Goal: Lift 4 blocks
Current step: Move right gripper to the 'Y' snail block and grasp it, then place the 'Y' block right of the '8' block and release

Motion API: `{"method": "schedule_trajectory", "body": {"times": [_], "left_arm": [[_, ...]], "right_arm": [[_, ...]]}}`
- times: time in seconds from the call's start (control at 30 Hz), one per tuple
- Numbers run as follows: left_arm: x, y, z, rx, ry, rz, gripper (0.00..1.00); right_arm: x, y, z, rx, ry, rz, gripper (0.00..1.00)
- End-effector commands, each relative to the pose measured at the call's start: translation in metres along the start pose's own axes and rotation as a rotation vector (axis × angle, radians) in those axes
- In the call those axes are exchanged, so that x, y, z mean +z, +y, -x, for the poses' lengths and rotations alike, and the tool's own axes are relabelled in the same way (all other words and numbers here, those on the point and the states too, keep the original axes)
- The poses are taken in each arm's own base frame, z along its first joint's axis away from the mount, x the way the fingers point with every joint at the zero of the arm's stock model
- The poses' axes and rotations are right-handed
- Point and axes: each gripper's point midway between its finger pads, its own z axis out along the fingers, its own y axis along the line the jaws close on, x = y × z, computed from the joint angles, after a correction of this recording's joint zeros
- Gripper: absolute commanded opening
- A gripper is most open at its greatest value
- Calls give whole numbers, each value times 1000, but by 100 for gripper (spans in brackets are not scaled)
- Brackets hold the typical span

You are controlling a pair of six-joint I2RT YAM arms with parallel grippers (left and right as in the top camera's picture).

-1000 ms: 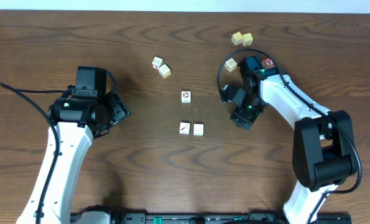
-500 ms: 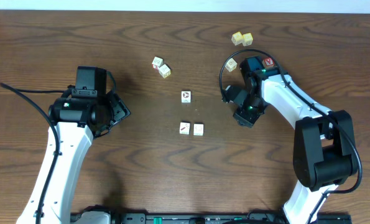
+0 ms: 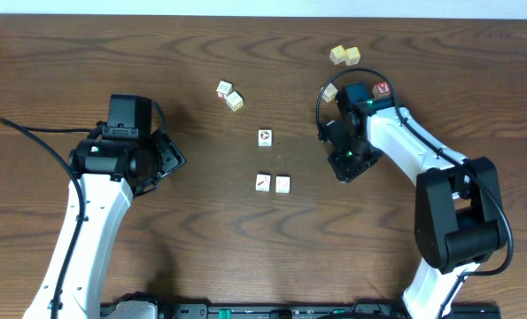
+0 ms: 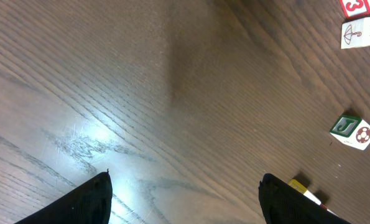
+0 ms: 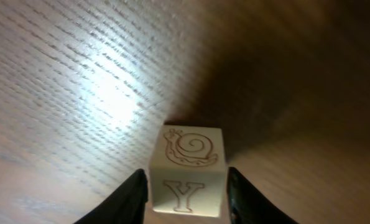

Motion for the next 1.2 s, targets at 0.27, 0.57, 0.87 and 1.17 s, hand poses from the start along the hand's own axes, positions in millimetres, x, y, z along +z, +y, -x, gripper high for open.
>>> {"method": "schedule_trajectory", "body": {"times": [0.27, 0.57, 0.87, 1.17], "left_arm": [[-2, 1, 1, -5, 2, 2, 76], [-2, 1, 1, -5, 2, 2, 76], [-2, 1, 1, -5, 2, 2, 76], [-2, 1, 1, -5, 2, 2, 76]], "right_arm": [[9, 7, -4, 221, 24, 13, 21], [9, 44, 14, 480, -5, 112, 17], [12, 83, 28, 587, -20, 108, 10], [13, 94, 30, 631, -20, 104, 12]]}}
